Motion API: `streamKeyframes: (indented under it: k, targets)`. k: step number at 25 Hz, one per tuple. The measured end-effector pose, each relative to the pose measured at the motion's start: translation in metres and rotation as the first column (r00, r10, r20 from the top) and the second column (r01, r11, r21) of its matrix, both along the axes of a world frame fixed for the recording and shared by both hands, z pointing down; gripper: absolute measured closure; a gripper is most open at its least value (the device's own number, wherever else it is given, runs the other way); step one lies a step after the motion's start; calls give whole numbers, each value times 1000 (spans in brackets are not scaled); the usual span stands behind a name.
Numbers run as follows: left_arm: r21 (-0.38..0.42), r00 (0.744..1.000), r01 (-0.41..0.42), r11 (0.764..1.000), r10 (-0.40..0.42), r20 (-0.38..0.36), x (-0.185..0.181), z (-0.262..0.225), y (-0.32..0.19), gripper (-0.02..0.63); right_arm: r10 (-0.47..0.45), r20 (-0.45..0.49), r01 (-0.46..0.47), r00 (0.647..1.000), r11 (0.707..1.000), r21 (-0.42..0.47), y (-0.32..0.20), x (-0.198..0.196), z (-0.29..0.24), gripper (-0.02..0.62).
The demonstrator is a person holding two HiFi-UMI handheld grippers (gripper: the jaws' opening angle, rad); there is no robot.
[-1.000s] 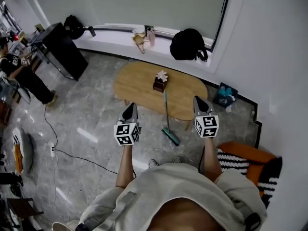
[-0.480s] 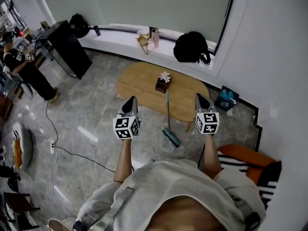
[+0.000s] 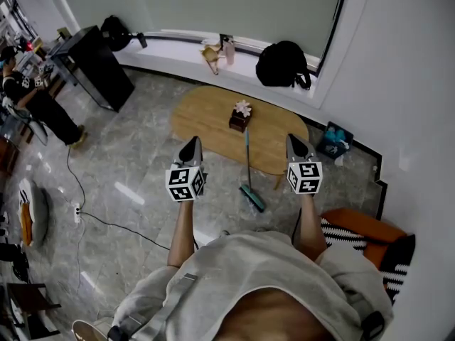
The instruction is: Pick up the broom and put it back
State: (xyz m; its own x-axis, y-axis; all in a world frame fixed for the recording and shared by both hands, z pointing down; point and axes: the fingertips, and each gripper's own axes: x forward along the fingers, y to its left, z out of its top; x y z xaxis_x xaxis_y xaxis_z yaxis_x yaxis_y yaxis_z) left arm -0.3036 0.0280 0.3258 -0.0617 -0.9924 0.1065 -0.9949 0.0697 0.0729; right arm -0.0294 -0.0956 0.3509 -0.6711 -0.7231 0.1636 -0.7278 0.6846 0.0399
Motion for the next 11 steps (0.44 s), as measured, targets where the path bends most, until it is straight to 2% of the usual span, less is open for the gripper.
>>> streamKeyframes:
  k: [11]
  targets:
    - [-7,1000,-12,1000,12,8,6,0,-4,601,-11,-6,10,1000,1000,-17,2,-1,8,595]
